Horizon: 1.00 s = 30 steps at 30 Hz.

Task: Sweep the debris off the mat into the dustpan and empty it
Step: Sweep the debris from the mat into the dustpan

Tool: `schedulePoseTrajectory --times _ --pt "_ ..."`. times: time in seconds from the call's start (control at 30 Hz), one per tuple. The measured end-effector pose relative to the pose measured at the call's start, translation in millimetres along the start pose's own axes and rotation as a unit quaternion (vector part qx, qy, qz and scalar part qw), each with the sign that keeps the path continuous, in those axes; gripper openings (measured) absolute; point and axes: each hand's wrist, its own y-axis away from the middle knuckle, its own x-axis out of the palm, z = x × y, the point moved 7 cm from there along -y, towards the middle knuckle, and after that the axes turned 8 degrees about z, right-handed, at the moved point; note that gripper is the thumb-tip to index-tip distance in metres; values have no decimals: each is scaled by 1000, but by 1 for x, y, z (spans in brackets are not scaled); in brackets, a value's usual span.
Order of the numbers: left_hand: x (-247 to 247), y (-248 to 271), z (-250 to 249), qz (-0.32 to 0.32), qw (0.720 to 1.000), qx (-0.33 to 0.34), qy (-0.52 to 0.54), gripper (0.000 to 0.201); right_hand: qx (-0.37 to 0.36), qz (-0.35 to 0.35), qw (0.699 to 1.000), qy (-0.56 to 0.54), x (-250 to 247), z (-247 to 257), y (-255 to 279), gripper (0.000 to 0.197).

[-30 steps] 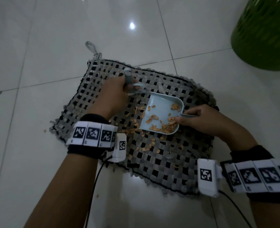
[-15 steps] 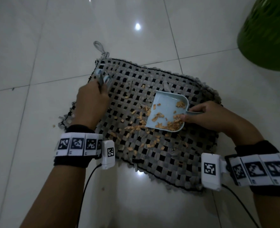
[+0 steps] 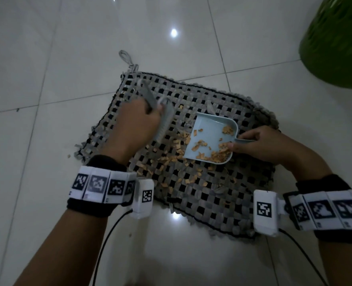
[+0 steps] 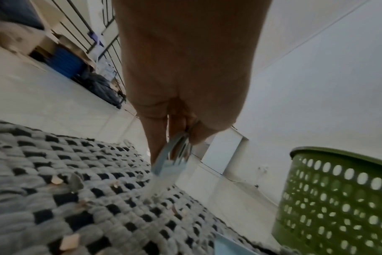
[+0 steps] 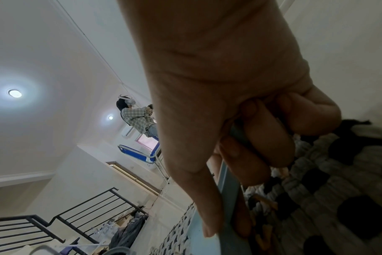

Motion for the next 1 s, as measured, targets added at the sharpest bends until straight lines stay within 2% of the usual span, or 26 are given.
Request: schedulePoseTrajectory --times 0.07,0.1,0.23,0.33,0.4,0.5,0.57,0.6,0.67,0.77,0.83,0.9,1.0 --pt "-14 -4 6 -92 995 -1 -41 48 3 2 1000 0 0 0 1 16" --pt "-13 -7 9 -110 992 -2 -61 45 3 3 1000 2 0 -1 2 16" --pt "15 -23 8 -91 991 29 -96 20 7 12 1000 15 -4 -1 7 20" --pt "20 -33 -7 -87 988 65 -108 27 5 10 999 33 -9 0 9 21" --pt "22 -40 -9 -39 990 46 -129 27 2 7 999 36 -11 1 9 23" --pt "20 -40 4 101 987 -17 -120 22 7 -3 1000 29 -11 0 10 27" --pt "14 -33 11 188 975 -31 -111 23 8 -5 1000 26 -11 1 11 27" --pt "9 -30 13 207 972 -29 -105 24 11 -4 1000 27 -10 1 13 27" --pt "-5 -32 14 175 982 -24 -71 23 16 -1 1000 26 -9 0 13 28" --pt "-23 -41 9 21 999 -2 -33 26 22 4 1000 19 -8 -1 13 25" --pt "-19 -44 0 -35 999 24 -2 27 18 4 1000 18 -8 0 13 25" --pt "-2 -47 -10 -14 999 50 -1 26 16 7 1000 18 -8 0 13 26" --pt "28 -46 -13 92 994 39 -41 30 15 11 1000 13 -8 2 13 27"
